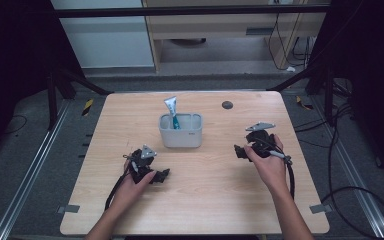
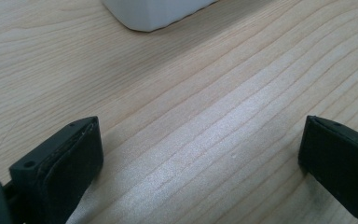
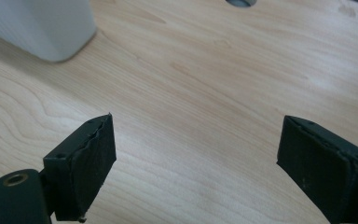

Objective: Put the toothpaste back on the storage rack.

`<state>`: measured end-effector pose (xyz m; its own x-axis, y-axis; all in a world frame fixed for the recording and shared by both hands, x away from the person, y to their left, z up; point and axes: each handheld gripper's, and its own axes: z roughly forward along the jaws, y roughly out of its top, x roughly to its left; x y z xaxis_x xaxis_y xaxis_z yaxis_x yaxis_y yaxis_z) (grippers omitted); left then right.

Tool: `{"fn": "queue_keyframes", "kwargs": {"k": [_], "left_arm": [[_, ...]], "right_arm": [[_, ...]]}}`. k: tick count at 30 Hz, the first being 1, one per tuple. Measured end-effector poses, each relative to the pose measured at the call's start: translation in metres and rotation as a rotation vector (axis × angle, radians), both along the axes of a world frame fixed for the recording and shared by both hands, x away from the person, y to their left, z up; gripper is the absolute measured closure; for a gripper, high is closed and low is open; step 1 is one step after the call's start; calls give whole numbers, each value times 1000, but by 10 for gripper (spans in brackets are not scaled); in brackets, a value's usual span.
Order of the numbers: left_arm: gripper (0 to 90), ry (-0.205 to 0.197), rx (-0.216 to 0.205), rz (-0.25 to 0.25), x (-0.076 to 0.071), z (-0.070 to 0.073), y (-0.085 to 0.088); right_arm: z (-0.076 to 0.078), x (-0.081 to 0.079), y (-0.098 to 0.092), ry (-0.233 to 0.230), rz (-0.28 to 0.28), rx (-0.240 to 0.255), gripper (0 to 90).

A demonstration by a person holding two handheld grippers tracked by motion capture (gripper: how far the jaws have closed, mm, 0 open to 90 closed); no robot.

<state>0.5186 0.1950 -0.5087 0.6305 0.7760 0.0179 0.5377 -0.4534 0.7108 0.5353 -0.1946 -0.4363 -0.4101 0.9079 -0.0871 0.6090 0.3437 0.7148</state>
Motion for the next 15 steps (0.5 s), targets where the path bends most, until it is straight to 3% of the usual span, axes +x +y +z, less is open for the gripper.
{"fn": "queue_keyframes", "kwargs": {"k": [15], "left_arm": [[0,0,0,0,0,0,0]], "right_arm": [[-33,-11,-15,42,-46,43,123]]}}
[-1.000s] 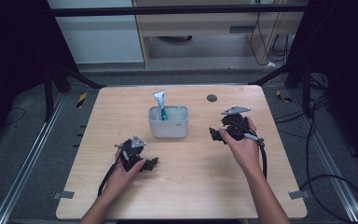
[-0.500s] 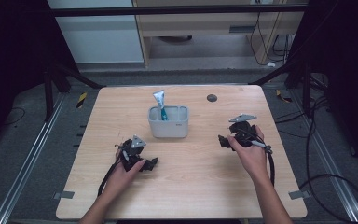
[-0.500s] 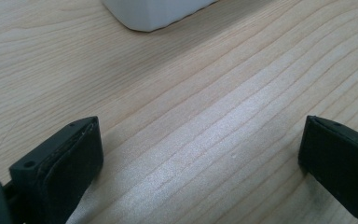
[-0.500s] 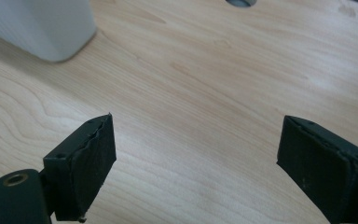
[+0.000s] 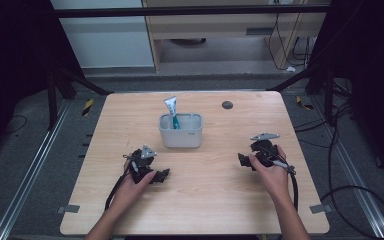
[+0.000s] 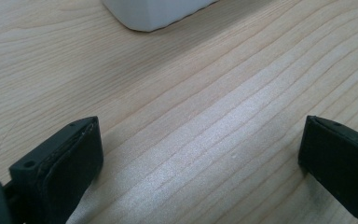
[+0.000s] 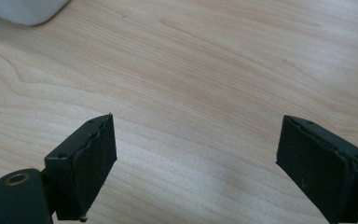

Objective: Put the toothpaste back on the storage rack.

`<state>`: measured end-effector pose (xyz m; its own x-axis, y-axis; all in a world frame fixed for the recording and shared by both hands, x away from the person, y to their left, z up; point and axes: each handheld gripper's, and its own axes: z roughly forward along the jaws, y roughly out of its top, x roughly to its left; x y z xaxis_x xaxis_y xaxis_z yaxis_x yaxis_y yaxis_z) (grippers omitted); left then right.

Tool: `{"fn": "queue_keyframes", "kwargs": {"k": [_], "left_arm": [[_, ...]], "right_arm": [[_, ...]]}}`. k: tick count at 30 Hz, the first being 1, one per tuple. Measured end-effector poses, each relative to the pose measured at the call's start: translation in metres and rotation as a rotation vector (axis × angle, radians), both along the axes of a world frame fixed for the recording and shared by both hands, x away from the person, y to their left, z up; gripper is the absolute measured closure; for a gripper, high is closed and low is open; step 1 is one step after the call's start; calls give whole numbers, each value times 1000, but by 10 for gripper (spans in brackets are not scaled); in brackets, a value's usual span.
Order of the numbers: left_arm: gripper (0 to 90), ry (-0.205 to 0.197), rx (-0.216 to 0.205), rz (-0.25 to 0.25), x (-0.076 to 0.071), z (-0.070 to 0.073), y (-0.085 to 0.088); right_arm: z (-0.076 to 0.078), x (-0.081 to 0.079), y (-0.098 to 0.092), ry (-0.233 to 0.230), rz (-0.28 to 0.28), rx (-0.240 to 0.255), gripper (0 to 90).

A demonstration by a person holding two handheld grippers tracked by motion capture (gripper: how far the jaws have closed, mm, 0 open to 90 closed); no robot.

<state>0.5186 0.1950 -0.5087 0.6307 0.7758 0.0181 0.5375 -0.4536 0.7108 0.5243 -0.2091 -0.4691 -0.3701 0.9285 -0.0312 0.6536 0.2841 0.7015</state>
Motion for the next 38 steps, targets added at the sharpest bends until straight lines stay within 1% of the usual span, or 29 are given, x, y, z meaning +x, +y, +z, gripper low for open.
{"fn": "queue_keyframes", "kwargs": {"k": [4,6,8,11,13,19,25,28,30,34,36,38], "left_arm": [[0,1,-1,1,0,0,0],[0,1,-1,1,0,0,0],[0,1,-1,1,0,0,0],[0,1,-2,2,0,0,0],[0,1,-3,3,0,0,0],[0,1,-3,2,0,0,0],[0,0,-5,3,0,0,0],[0,0,-5,3,0,0,0],[0,0,-5,3,0,0,0],[0,1,0,0,0,0,0],[0,1,2,-1,0,0,0],[0,2,2,-1,0,0,0]], "right_arm": [[-8,-2,-6,7,-19,13,123],[-12,-2,-9,4,-29,11,123],[-17,-1,-15,9,-54,16,124],[-23,0,-23,-5,-88,23,124],[-27,1,-28,-2,-116,42,124],[-35,4,-37,-6,-163,52,122],[-39,5,-38,-22,-182,57,109],[-42,5,-36,-39,-184,52,77],[-42,6,-34,-38,-190,42,62],[-42,6,-32,-32,-201,44,48],[-42,7,-31,-26,-225,41,22],[-43,6,-30,-29,-238,38,22]]}}
